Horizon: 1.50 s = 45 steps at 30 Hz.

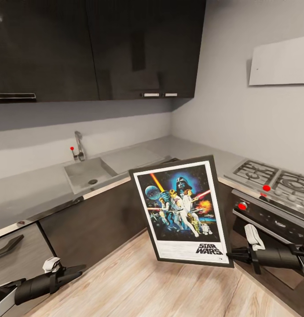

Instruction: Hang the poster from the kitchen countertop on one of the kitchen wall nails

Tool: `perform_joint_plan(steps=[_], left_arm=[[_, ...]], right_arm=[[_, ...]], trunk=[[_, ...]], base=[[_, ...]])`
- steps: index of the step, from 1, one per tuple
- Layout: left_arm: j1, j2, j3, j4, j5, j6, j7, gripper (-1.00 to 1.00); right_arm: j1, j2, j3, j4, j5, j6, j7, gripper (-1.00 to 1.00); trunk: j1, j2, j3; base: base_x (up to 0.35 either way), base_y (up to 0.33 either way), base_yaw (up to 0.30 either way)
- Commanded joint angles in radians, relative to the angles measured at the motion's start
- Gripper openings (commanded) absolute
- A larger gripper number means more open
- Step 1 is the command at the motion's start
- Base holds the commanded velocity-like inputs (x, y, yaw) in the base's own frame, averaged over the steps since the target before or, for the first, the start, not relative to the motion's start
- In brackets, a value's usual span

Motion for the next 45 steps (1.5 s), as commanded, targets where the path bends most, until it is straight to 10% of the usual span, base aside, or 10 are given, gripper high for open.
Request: perform_joint_plan(steps=[1, 45], left_arm=[[-0.001, 0.001, -0.008, 0.000, 0.008, 0.006, -0.002, 1.00], [-0.001, -0.003, -0.006, 0.027, 0.008, 0.002, -0.002, 1.00]], right_arm=[[-0.001, 0.000, -0.002, -0.001, 0.005, 0.013, 0.007, -1.00], [-0.001, 0.003, 0.000, -0.001, 0.006, 0.013, 0.006, -1.00]], trunk=[[-0.004, 0.006, 0.002], [-0.172, 0.314, 0.140]], base=[[0.000, 0.000, 0.000], [0.000, 0.000, 0.190]])
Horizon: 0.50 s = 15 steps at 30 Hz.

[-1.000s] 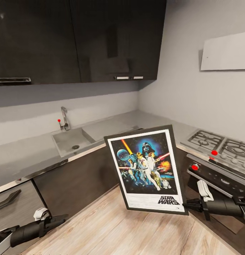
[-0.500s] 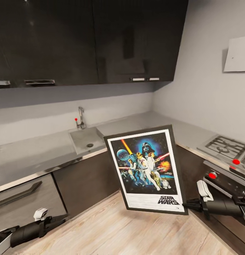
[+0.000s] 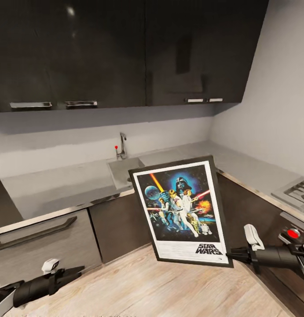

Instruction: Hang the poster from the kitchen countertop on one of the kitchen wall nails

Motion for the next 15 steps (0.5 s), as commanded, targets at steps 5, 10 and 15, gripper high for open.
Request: perform_joint_plan(steps=[5, 10, 15], left_arm=[[-0.002, 0.001, -0.011, 0.001, 0.005, 0.002, -0.002, 1.00], [-0.002, -0.023, -0.026, 0.110, 0.000, -0.012, -0.002, 1.00], [-0.002, -0.072, -0.030, 0.207, 0.001, -0.046, -0.002, 1.00]], right_arm=[[-0.001, 0.002, -0.002, -0.001, 0.005, 0.013, 0.007, -1.00], [-0.001, 0.003, -0.001, -0.001, 0.006, 0.012, 0.005, -1.00], [-0.001, 0.003, -0.001, -0.001, 0.004, 0.012, 0.006, -1.00]], trunk=[[-0.015, 0.027, 0.011], [-0.015, 0.027, 0.011], [-0.015, 0.027, 0.011]], base=[[0.000, 0.000, 0.291], [0.000, 0.000, 0.291], [0.000, 0.000, 0.290]])
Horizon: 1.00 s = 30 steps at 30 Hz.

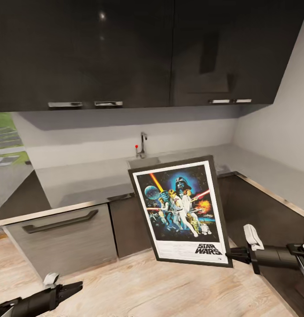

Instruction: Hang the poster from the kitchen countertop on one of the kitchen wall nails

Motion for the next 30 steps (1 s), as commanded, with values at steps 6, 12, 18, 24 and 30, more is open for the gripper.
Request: perform_joint_plan(steps=[6, 12, 18, 24, 30], left_arm=[[0.009, -0.047, -0.009, 0.031, 0.008, -0.011, -0.002, 1.00], [0.038, -0.053, -0.002, 0.035, 0.008, -0.015, -0.002, 1.00], [0.078, -0.010, 0.000, 0.038, 0.013, -0.011, -0.002, 1.00], [0.092, 0.006, 0.001, 0.039, 0.014, -0.008, -0.002, 1.00], [0.130, 0.012, 0.003, 0.039, 0.017, -0.007, -0.002, 1.00]], right_arm=[[-0.001, -0.003, -0.004, -0.002, -0.076, 0.014, 0.011, -1.00], [0.000, -0.004, -0.003, -0.002, -0.116, 0.013, 0.011, -1.00], [0.001, -0.004, -0.004, -0.001, -0.122, 0.012, 0.011, -1.00], [0.001, -0.004, -0.004, -0.001, -0.122, 0.012, 0.011, -1.00], [0.001, -0.004, -0.003, -0.001, -0.122, 0.012, 0.011, -1.00]], trunk=[[-0.011, 0.019, 0.008], [-0.034, 0.061, 0.026], [-0.049, 0.089, 0.039], [-0.053, 0.096, 0.042], [-0.076, 0.138, 0.061]], base=[[0.000, 0.000, 0.227], [0.000, 0.000, 0.248], [0.000, 0.000, 0.277], [0.000, 0.000, 0.284], [0.000, 0.000, 0.284]])
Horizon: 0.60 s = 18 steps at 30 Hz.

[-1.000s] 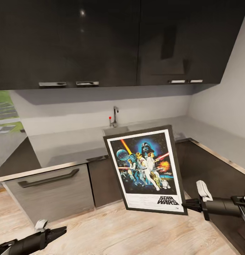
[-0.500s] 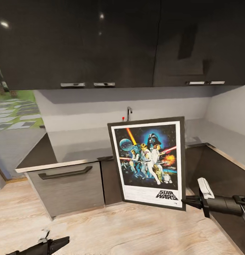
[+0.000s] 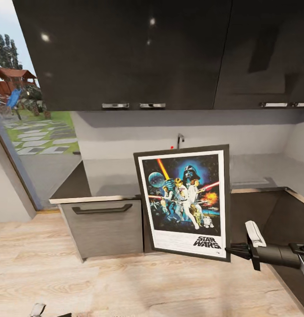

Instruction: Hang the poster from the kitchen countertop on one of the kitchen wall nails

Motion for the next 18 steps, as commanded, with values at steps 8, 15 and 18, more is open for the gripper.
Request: perform_joint_plan(steps=[8, 15, 18], left_arm=[[0.012, 0.003, -0.010, 0.000, 0.008, 0.000, -0.002, 1.00], [0.014, 0.003, -0.011, 0.001, 0.008, 0.000, -0.002, 1.00], [0.014, 0.003, -0.011, 0.001, 0.008, 0.000, -0.002, 1.00]], right_arm=[[0.000, 0.000, -0.001, 0.000, -0.002, 0.012, 0.005, -1.00], [0.000, 0.000, -0.001, 0.000, -0.002, 0.012, 0.005, -1.00], [0.000, 0.000, -0.001, 0.000, -0.002, 0.012, 0.005, -1.00]], trunk=[[-0.030, 0.054, 0.023], [-0.034, 0.061, 0.026], [-0.034, 0.061, 0.026]], base=[[0.000, 0.000, 0.284], [0.000, 0.000, 0.285], [0.000, 0.000, 0.285]])
